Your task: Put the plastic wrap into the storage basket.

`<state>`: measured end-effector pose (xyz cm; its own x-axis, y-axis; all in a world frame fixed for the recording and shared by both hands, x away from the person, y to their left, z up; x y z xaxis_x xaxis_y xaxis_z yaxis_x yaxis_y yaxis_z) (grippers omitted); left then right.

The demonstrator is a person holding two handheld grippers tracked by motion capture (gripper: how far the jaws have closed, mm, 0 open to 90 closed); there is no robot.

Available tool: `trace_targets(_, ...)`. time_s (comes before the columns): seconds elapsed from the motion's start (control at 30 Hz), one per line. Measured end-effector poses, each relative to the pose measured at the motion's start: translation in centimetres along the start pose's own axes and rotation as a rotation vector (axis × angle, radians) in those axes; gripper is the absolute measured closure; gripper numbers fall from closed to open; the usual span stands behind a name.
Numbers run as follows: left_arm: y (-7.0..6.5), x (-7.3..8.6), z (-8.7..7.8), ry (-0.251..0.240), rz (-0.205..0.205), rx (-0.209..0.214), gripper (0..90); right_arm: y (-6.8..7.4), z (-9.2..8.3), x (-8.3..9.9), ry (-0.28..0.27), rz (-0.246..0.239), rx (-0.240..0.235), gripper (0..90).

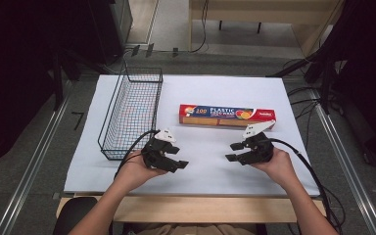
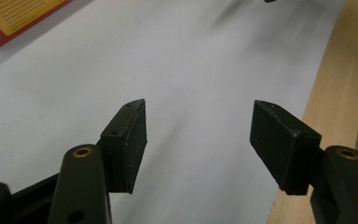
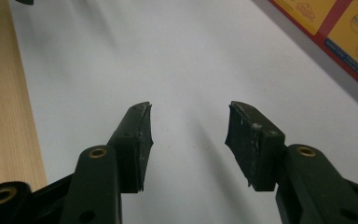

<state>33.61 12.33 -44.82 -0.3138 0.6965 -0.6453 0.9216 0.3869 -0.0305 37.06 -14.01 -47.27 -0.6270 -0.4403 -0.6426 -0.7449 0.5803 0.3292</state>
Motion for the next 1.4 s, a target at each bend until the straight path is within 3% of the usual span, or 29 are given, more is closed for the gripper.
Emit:
trace_targets(0.5, -0.3, -0.1, -0.1, -0.015, 0.015, 0.002, 37.9, -0.4, -0.6, -0.3, 0.007, 0.038, 0.017, 44.7)
trace_targets(0.7, -0.5, -0.1, -0.2, -0.009, 0.015, 0.015, 37.3, -0.8, -1.5, -0.9, -0.005, -0.027, 0.061, 43.7)
trace_targets(0.9, -0.7, -0.2, -0.4, -0.016, 0.022, 0.024, 37.2, -1.6, -2.9, -2.4, -0.015, -0.049, 0.085, 43.2)
trace_targets(1.1, -0.6, -0.4, -0.7, -0.026, 0.029, 0.017, 37.2, -2.3, -4.5, -4.0, -0.007, -0.082, 0.075, 43.2)
trace_targets(1.4, -0.7, -0.4, -0.6, -0.019, 0.039, 0.016, 37.2, -4.1, -5.0, -5.9, 0.022, -0.095, 0.083, 42.2)
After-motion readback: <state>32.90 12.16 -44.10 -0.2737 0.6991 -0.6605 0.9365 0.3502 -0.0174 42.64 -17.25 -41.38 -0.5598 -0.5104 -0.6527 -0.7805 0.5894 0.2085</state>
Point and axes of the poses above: each handheld gripper's, and its own axes: z roughly forward along the jaws, x roughly out of its underside, y roughly to its left, the point moved 5 cm from there along z, roughly forward along the jaws, and after that the axes turned 13 degrees about z, right-handed, at the moved point
